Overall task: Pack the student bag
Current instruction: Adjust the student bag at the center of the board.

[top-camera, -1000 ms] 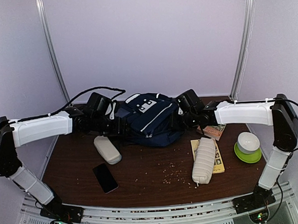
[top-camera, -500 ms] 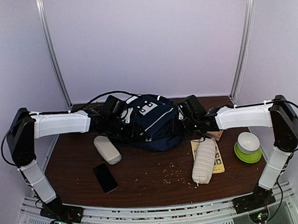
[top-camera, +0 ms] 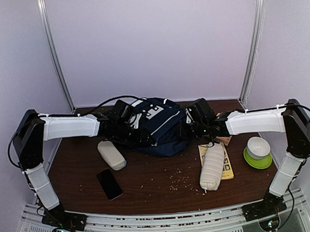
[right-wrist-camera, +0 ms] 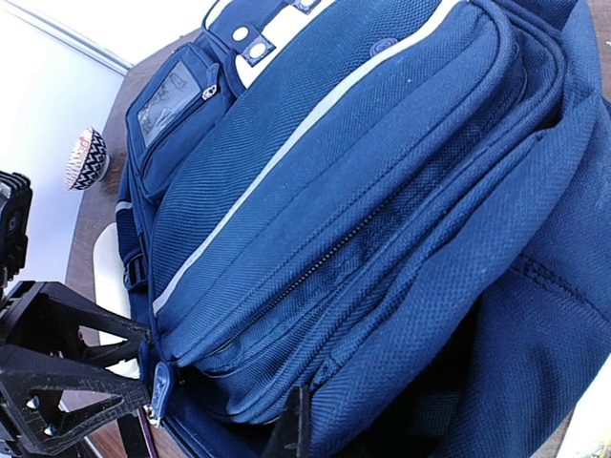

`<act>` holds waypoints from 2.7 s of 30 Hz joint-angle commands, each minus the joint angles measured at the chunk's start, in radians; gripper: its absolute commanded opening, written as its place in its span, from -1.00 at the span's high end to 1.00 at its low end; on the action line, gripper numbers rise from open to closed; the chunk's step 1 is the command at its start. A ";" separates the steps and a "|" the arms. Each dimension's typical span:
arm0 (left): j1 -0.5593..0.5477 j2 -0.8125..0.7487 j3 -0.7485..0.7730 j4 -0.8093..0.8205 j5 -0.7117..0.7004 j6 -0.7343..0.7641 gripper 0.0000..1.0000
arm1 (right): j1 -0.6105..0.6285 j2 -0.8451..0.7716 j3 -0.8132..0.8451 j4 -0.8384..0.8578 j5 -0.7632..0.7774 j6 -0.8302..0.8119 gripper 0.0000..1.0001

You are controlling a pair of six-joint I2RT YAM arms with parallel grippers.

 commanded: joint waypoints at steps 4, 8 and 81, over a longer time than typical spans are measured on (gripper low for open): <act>-0.009 -0.011 0.004 0.122 0.054 -0.008 0.14 | 0.007 -0.055 -0.013 0.095 -0.053 -0.014 1.00; -0.014 -0.009 -0.002 0.148 0.083 0.002 0.13 | 0.006 -0.055 -0.015 0.107 -0.063 -0.006 1.00; -0.030 -0.079 -0.182 0.316 0.342 0.188 0.15 | 0.007 -0.058 -0.038 0.126 -0.139 -0.034 1.00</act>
